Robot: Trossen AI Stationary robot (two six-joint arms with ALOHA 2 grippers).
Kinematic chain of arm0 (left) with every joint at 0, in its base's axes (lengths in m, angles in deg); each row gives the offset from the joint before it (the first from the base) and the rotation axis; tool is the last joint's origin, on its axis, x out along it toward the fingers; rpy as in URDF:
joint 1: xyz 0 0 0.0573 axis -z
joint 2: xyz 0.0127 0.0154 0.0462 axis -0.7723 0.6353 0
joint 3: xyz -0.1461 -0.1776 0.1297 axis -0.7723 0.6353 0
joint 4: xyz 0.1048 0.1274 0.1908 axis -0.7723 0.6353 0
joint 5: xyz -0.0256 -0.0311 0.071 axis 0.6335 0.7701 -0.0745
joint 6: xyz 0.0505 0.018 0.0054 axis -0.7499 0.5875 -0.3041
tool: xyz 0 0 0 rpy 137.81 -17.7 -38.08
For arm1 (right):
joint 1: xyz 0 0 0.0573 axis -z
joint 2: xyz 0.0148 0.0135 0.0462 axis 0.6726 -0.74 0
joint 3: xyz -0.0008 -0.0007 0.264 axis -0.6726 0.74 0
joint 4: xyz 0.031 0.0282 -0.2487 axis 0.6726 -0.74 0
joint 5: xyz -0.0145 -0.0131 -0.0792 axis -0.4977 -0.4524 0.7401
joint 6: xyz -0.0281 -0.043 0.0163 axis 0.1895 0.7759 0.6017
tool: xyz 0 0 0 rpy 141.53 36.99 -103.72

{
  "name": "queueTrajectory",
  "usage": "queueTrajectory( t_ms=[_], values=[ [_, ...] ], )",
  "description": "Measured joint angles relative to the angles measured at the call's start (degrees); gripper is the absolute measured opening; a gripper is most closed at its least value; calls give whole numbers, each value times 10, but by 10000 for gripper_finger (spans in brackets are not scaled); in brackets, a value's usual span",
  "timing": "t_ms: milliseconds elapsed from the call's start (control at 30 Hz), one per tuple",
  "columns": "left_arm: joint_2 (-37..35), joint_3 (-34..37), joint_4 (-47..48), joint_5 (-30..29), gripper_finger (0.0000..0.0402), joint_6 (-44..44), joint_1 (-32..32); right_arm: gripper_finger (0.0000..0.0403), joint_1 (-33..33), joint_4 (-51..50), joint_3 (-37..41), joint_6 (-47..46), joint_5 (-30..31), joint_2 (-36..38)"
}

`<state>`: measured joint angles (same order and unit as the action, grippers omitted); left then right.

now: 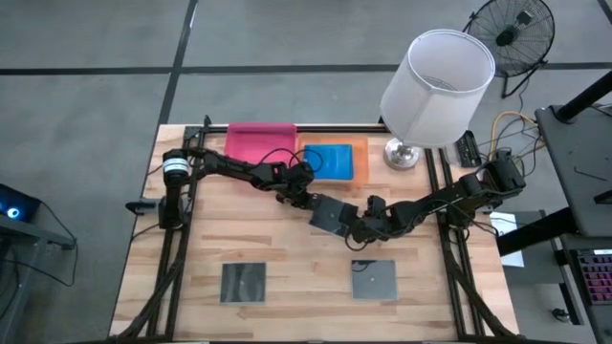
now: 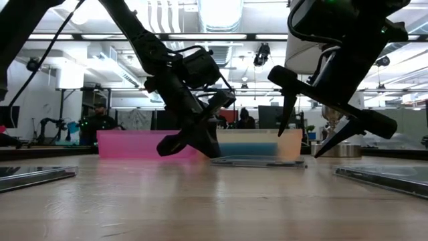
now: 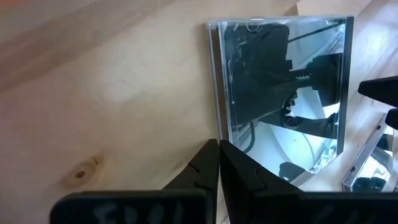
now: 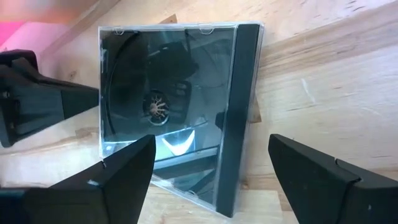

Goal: Pick & place jewel cases by type
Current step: Put the top black CD case into the pink bin

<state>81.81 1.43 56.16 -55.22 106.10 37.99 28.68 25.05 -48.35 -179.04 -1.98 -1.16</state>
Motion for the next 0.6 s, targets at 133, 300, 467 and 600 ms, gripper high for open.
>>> queueTrajectory(
  t_ms=[133,300,467,600],
  values=[
    [1,0,-17,13,0,4,12,310,0,5,0,0,-1,0],
    [1,-4,-22,18,0,9,25,308,2,10,-1,1,-9,-11],
    [1,2,-19,8,0,11,24,302,3,11,-2,6,-16,-14],
    [1,3,-19,7,0,11,24,298,4,4,1,36,-10,7]
  ],
)
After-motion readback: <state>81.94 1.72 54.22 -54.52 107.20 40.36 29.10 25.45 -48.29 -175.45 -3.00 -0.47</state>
